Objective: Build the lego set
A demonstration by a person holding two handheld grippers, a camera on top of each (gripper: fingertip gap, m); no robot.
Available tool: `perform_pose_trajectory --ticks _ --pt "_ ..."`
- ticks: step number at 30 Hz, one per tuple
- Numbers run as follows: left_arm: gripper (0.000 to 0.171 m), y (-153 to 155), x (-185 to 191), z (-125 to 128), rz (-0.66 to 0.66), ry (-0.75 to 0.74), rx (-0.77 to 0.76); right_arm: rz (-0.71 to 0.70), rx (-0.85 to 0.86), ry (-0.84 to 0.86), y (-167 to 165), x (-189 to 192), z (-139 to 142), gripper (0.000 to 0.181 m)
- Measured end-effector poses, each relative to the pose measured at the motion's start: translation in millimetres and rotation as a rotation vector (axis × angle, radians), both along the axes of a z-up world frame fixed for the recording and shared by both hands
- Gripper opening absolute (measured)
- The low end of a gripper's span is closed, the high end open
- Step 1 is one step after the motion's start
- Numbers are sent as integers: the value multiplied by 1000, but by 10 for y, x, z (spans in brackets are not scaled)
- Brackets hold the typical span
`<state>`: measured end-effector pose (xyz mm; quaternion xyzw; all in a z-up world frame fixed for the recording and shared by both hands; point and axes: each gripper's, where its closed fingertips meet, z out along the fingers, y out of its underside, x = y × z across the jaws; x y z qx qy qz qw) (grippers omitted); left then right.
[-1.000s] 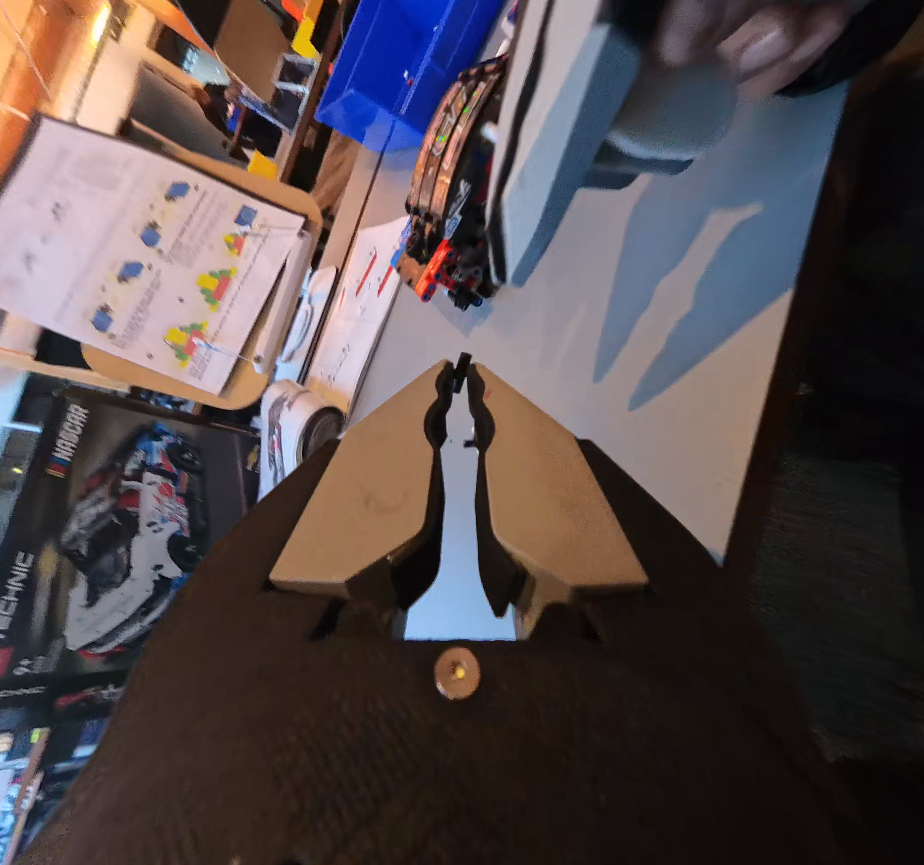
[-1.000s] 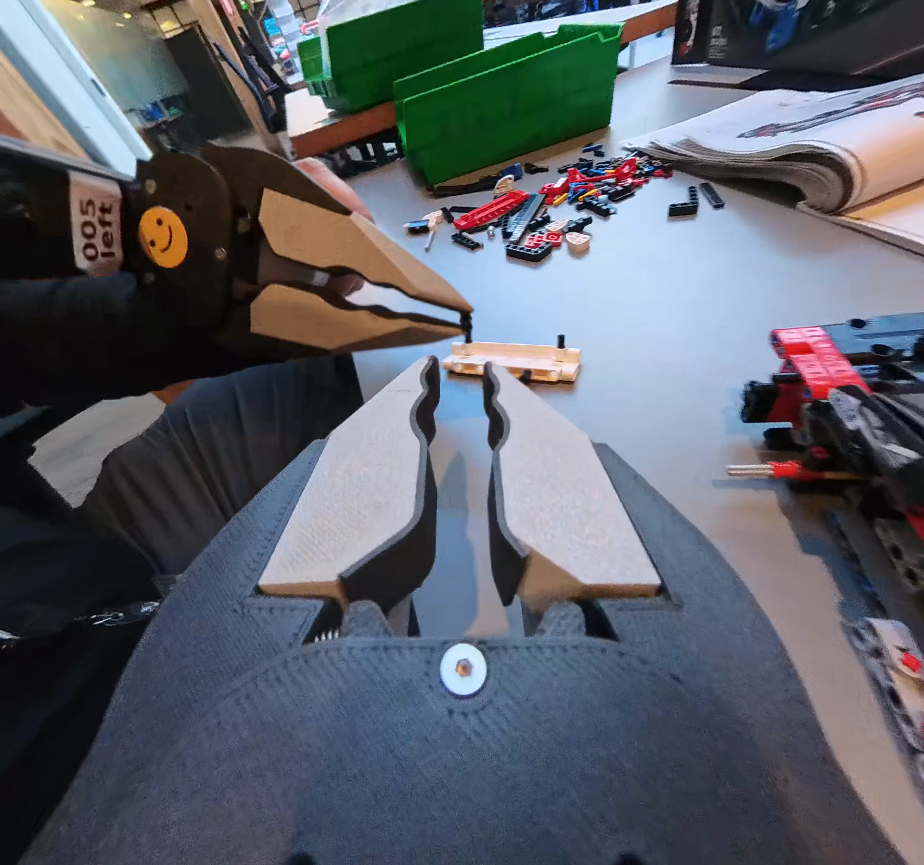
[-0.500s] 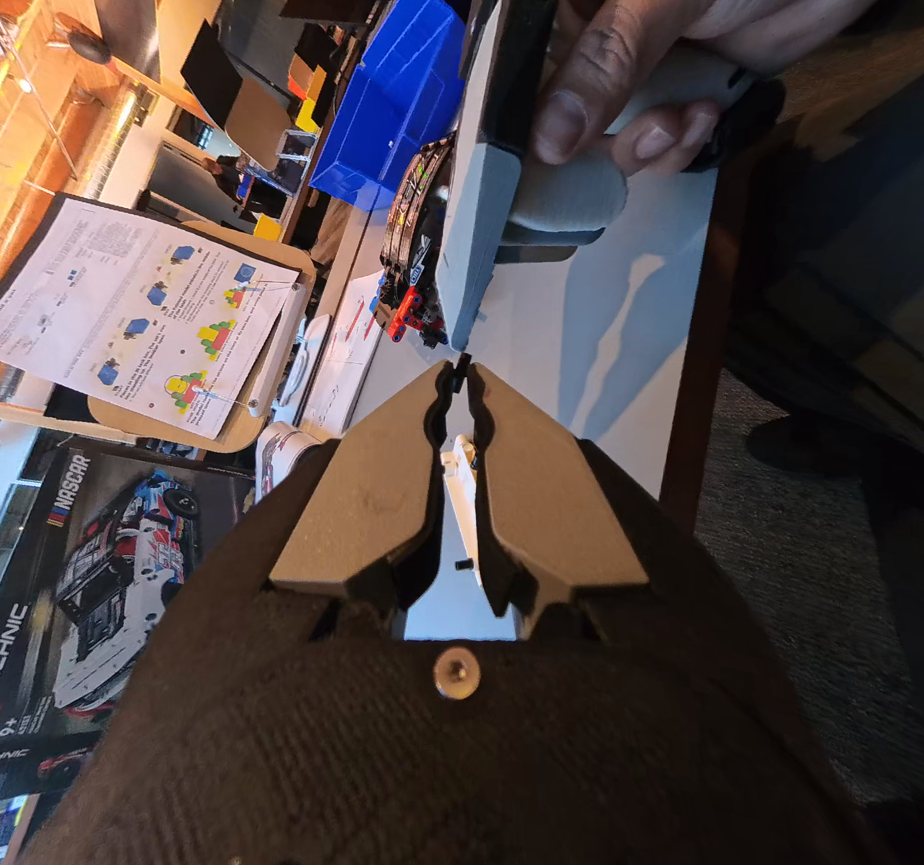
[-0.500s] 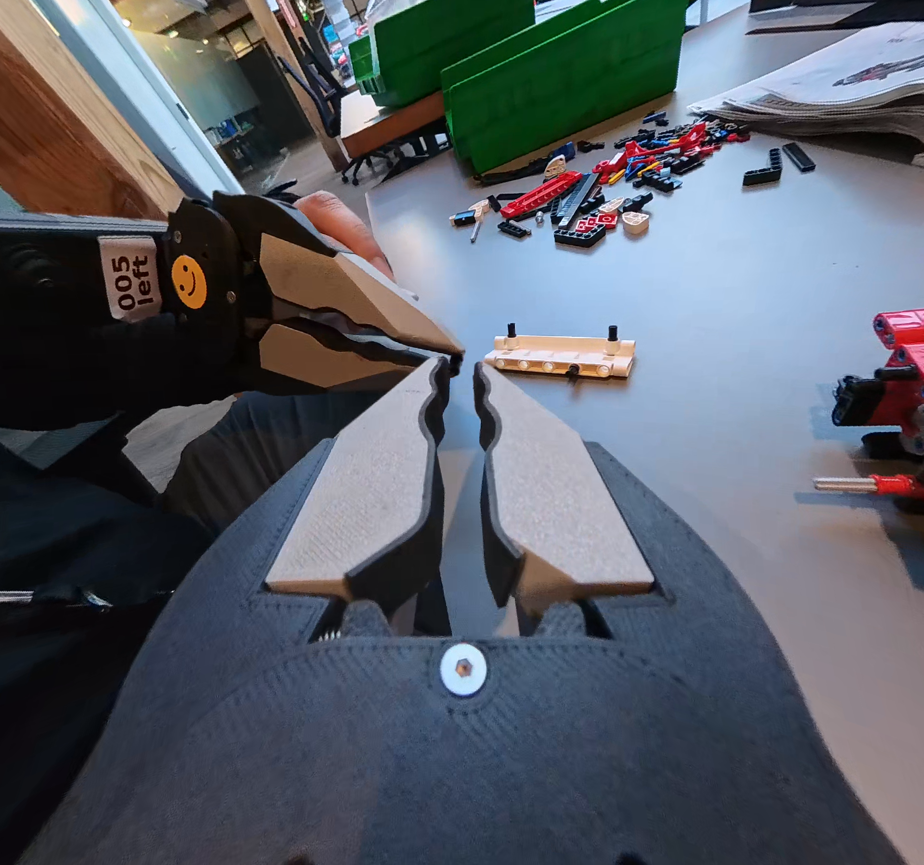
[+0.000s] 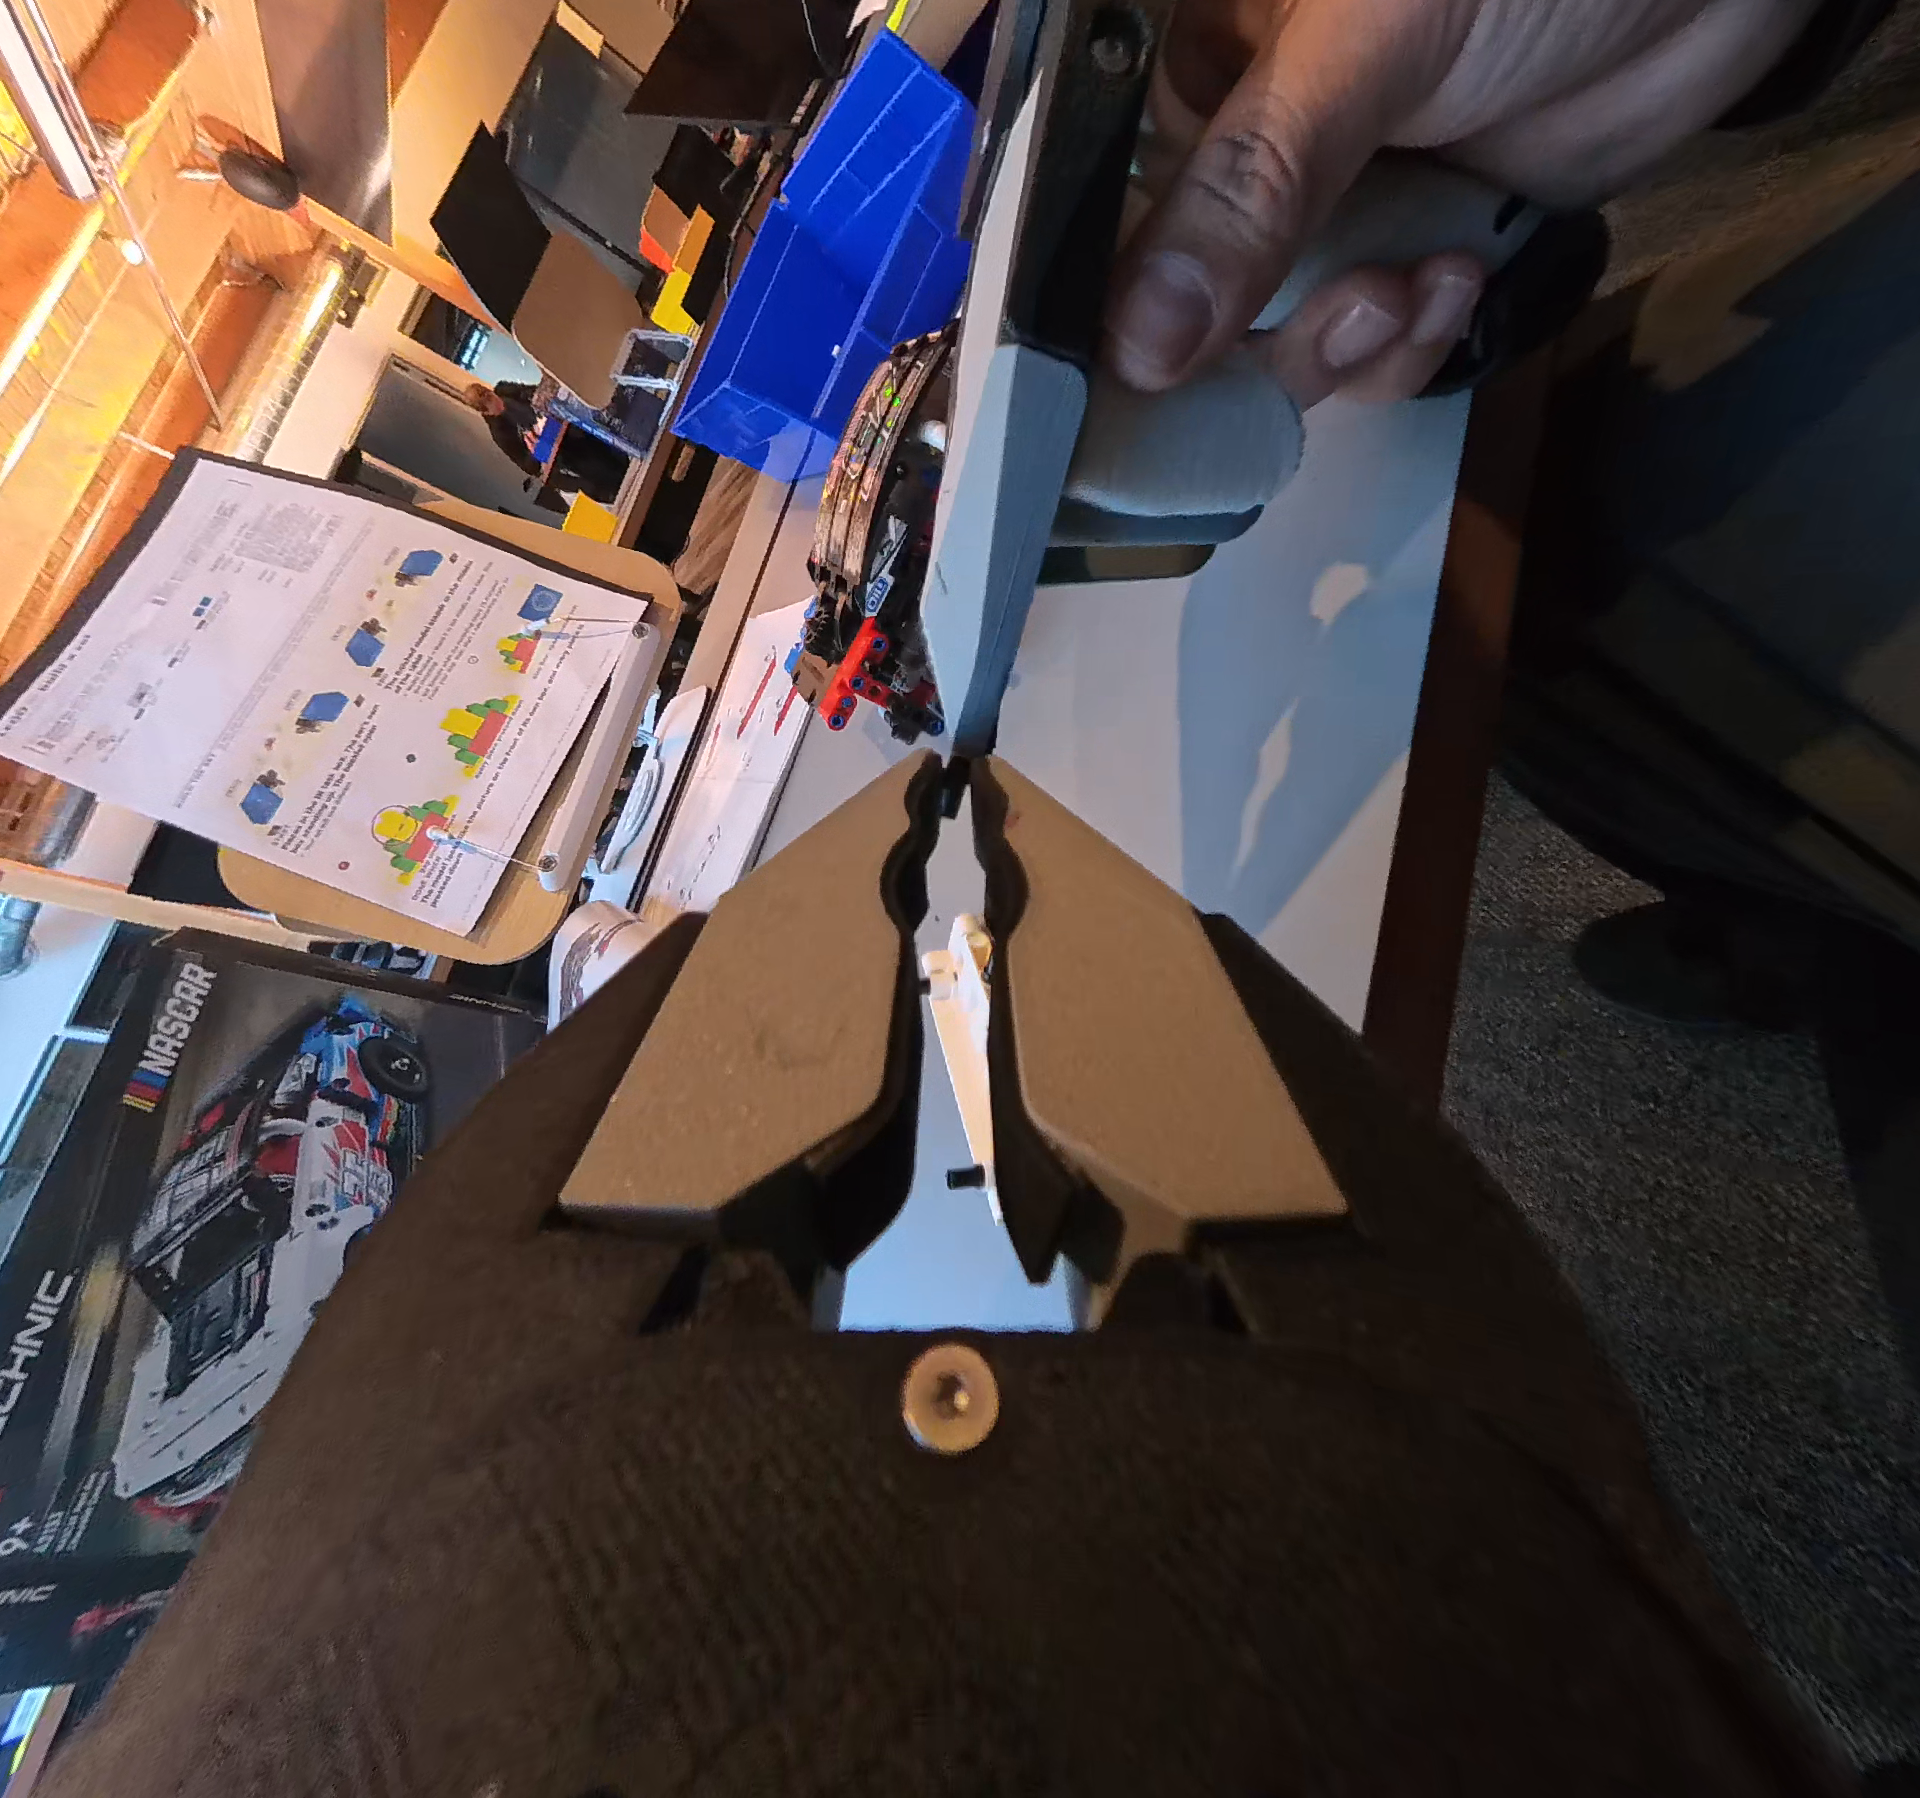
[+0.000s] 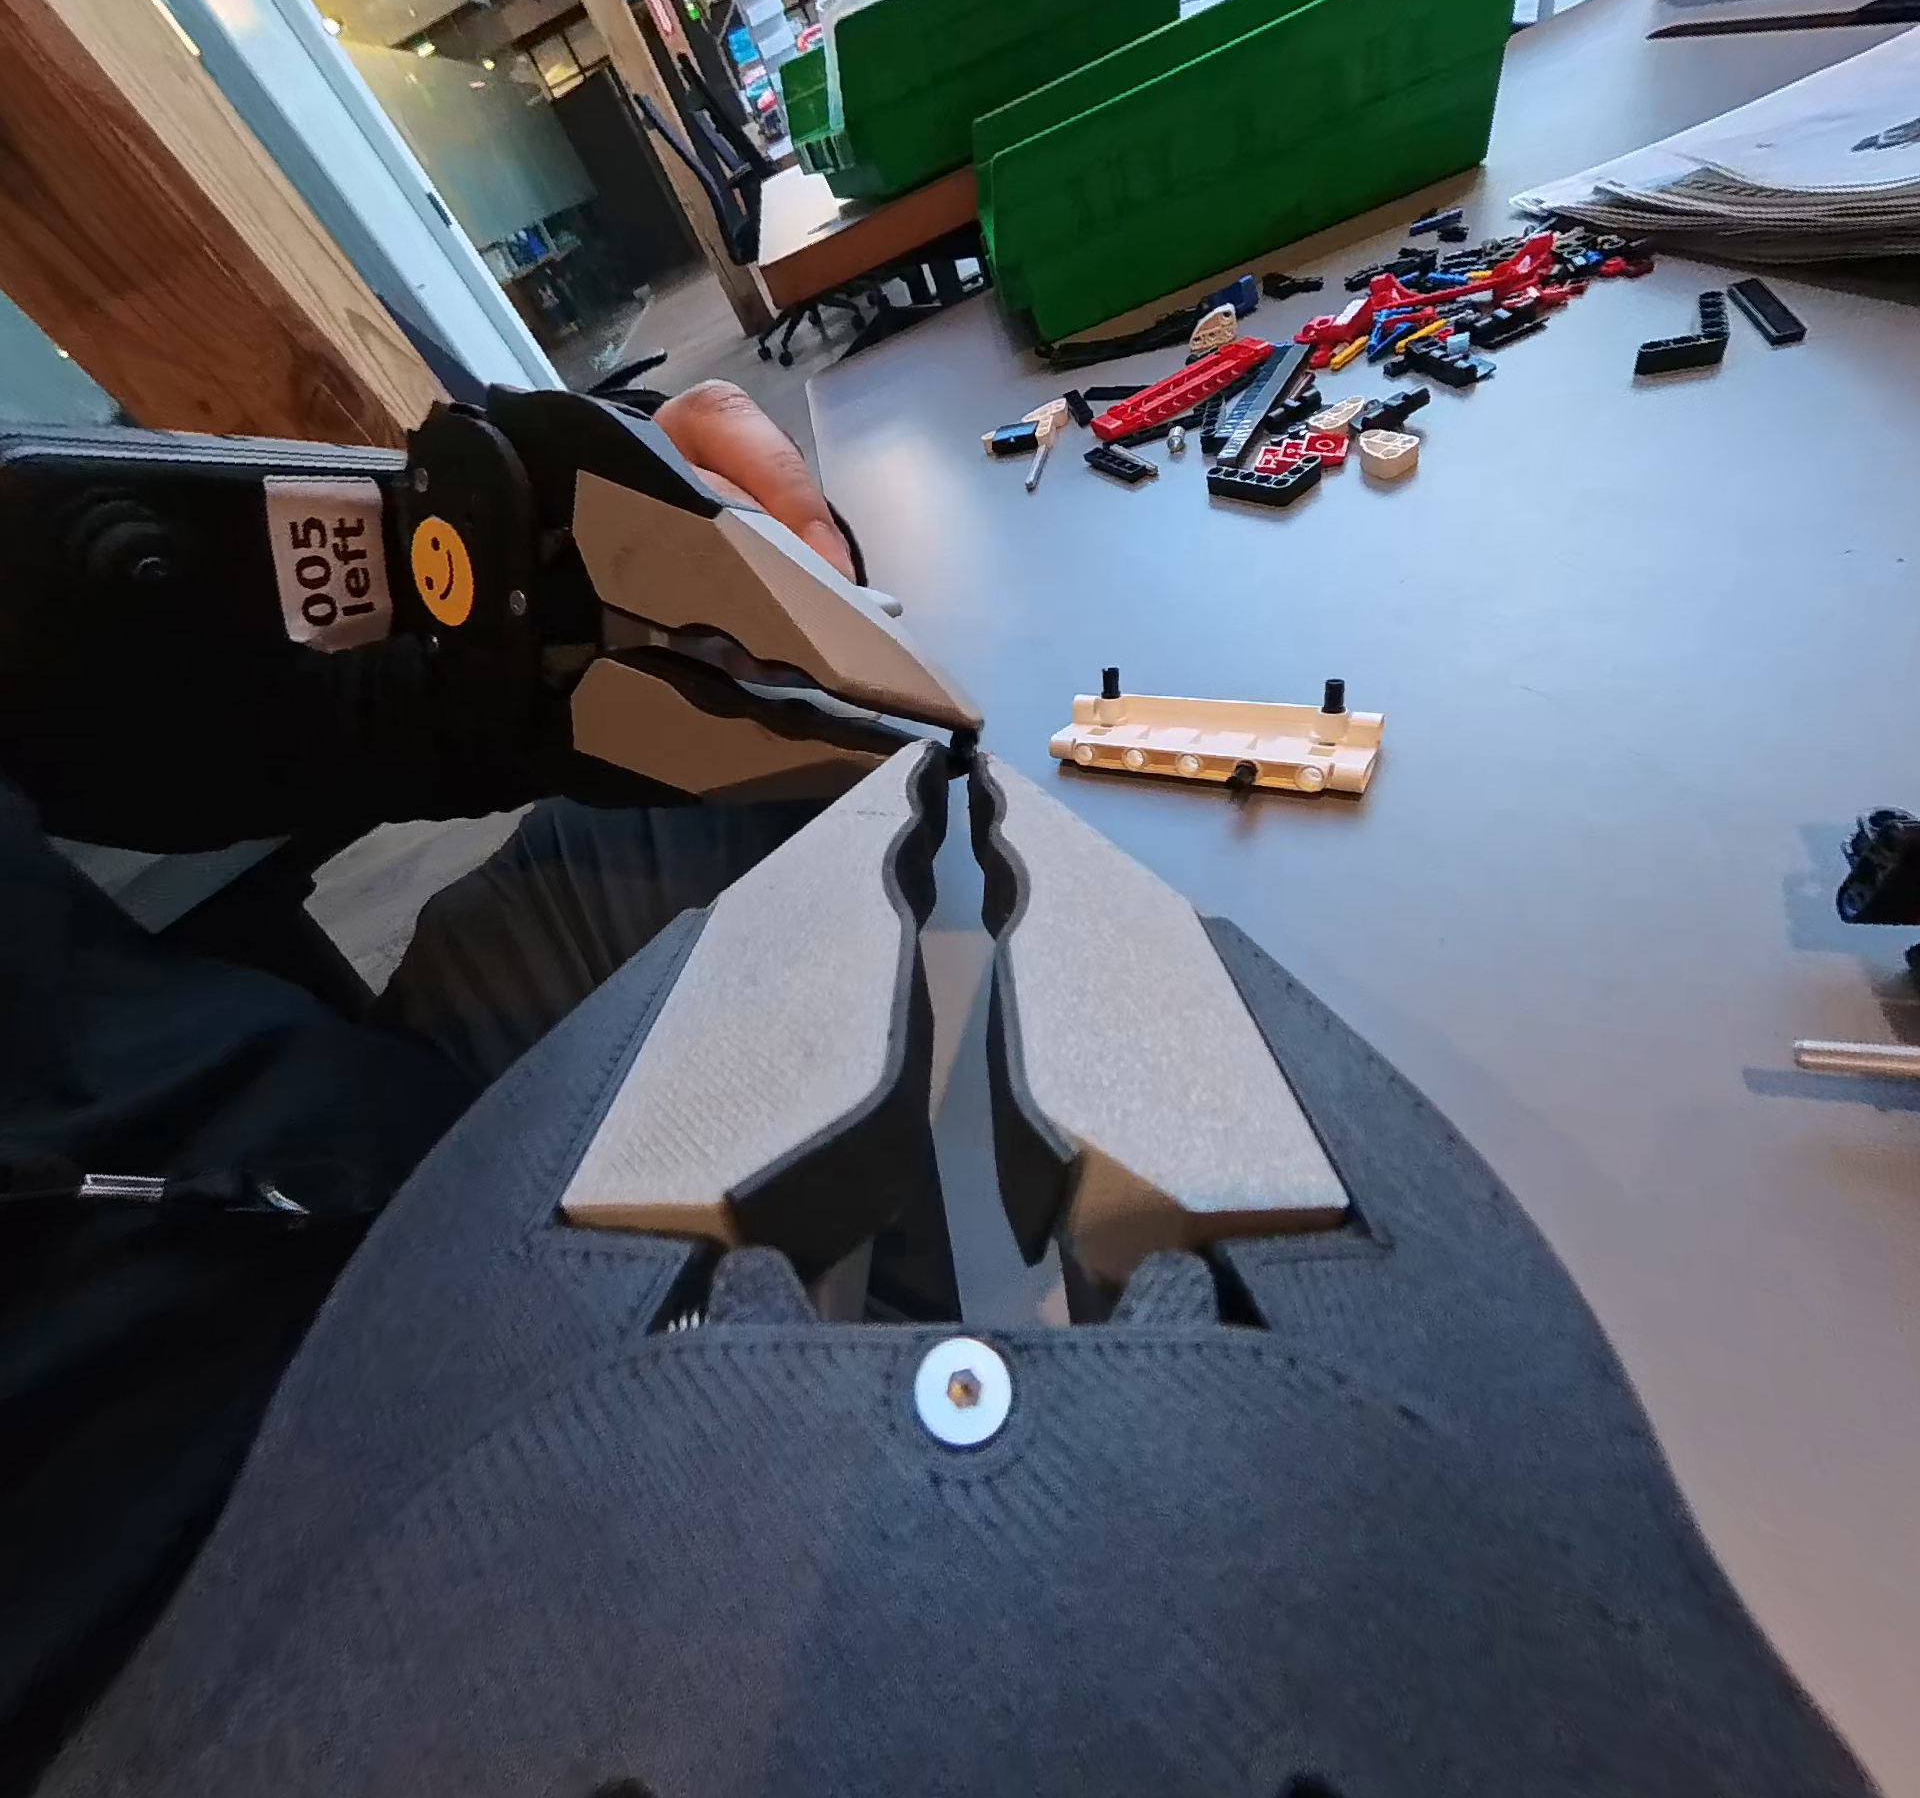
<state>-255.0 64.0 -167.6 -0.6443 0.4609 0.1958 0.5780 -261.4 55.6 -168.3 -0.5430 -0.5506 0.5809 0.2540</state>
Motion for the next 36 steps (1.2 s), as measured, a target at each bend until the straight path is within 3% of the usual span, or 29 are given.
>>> perform_pose_trajectory --ticks 10,14,18,24,31,36 --pt "2 -1 -9 -47 -18 -68 -60 -28 55 -33 17 -15 -56 1" --pt "15 -21 -16 7 -48 -150 -95 -29 54 -31 57 17 -45 1" --pt "18 -85 -9 -111 -109 -221 -274 28 99 -25 15 66 -41 1" --pt "16 -141 -6 -275 -148 -408 -531 98 388 6 -89 114 -84 1" --pt "15 -184 45 -382 -167 -362 -578 133 673 10 -174 127 -217 1" --pt "8 -212 71 -401 -182 -326 -571 140 756 -20 -186 126 -323 1"
